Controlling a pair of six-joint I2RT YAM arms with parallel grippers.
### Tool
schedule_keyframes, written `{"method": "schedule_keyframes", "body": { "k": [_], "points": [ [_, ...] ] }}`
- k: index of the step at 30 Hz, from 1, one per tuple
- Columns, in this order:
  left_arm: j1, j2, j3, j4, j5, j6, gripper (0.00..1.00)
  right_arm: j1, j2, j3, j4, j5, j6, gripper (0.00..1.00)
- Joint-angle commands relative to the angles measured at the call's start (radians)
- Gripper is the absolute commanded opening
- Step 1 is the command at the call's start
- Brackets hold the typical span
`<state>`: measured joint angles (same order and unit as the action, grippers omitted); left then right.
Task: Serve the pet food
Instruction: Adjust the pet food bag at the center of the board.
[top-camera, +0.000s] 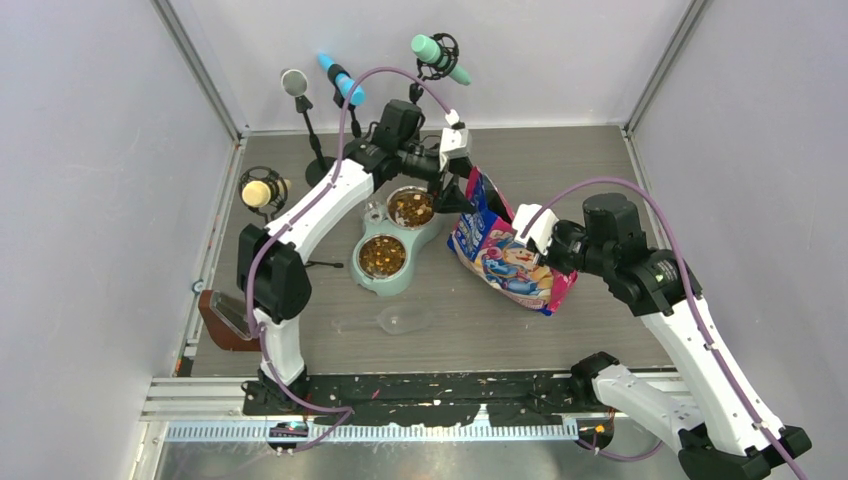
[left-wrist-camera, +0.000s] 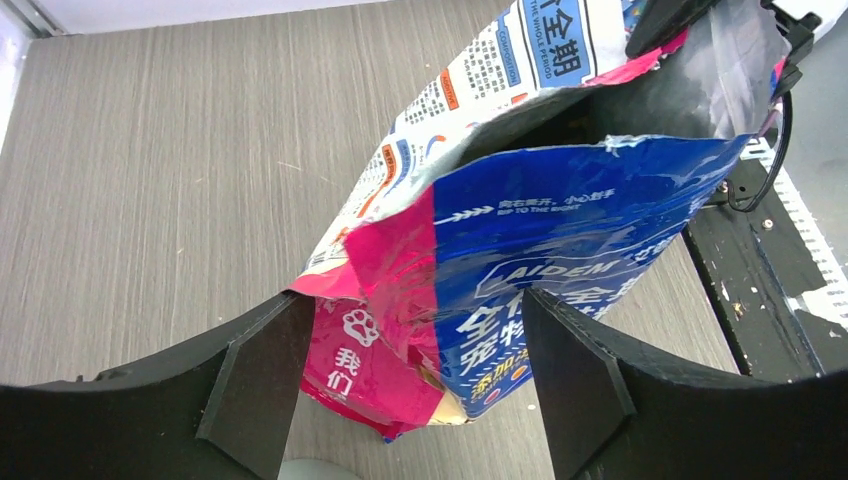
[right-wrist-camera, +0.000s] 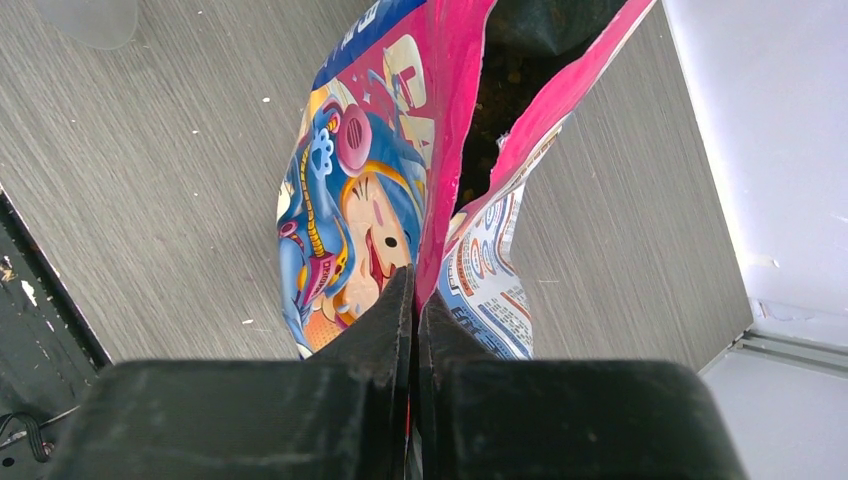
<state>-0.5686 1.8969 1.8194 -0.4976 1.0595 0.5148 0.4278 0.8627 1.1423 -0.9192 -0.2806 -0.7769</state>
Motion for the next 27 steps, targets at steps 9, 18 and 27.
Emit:
{"method": "schedule_keyframes", "body": {
  "k": [9, 18, 27],
  "points": [
    [0.03, 0.08, 0.181, -0.015, 0.142, -0.043, 0.57, -0.004, -0.026, 0.011, -0.095, 0.022, 0.007, 0.05],
    [0.03, 0.074, 0.108, 0.144, 0.246, -0.172, 0.48, -0.004, -0.007, 0.027, -0.09, 0.03, 0.013, 0.05],
    [0.06, 0.003, -0.006, 0.298, 0.088, -0.262, 0.0, -0.008, -0.011, 0.004, -0.022, 0.173, 0.119, 0.12]
  ]
}}
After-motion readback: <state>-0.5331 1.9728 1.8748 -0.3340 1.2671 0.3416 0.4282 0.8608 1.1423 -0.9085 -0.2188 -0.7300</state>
